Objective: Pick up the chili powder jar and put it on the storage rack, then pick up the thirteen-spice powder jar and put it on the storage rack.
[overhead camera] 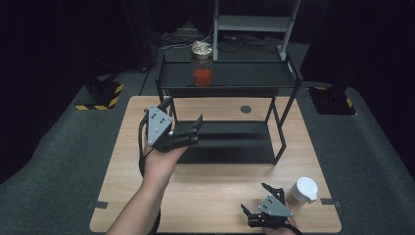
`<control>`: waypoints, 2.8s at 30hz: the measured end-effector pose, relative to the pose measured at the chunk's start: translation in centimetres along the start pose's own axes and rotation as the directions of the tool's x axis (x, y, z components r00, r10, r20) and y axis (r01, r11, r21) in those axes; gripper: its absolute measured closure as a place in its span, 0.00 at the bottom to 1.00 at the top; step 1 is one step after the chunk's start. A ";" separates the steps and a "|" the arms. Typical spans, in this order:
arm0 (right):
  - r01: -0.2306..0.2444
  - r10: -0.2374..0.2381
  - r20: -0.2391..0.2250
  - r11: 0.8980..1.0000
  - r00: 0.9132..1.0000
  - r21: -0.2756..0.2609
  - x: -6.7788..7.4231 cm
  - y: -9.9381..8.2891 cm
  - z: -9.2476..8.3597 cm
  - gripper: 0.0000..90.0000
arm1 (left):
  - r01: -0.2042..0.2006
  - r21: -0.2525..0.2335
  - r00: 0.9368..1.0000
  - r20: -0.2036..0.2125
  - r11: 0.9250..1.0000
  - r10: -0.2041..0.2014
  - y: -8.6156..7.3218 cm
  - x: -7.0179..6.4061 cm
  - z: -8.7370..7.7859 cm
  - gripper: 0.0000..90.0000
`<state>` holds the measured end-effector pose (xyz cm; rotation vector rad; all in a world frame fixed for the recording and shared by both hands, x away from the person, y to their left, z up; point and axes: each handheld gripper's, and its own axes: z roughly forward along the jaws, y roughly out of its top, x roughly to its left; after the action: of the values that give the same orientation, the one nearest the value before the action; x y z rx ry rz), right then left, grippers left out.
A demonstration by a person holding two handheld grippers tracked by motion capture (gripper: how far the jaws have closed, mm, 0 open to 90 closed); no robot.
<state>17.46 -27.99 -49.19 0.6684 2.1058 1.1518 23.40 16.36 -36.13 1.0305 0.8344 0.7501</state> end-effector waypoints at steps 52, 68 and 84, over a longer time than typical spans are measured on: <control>0.016 -0.016 0.000 1.000 1.000 0.009 0.2 0.2 0.1 0.00 | -0.016 0.441 0.998 -0.045 0.897 0.040 -14.3 3.4 -12.0 0.01; 0.017 -0.017 -0.002 1.000 1.000 0.009 0.1 0.2 0.1 0.00 | -0.128 0.466 0.988 -0.020 0.875 0.155 -14.8 1.7 -11.9 0.01; -0.056 0.055 -0.011 0.991 0.998 -0.119 -0.8 1.3 -2.5 0.00 | -0.121 0.455 0.991 0.002 0.882 0.135 -14.7 2.0 -12.4 0.01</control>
<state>16.33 -29.20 -46.80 0.6716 2.0176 1.3019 15.70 18.32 -53.78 1.5099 1.0020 0.6957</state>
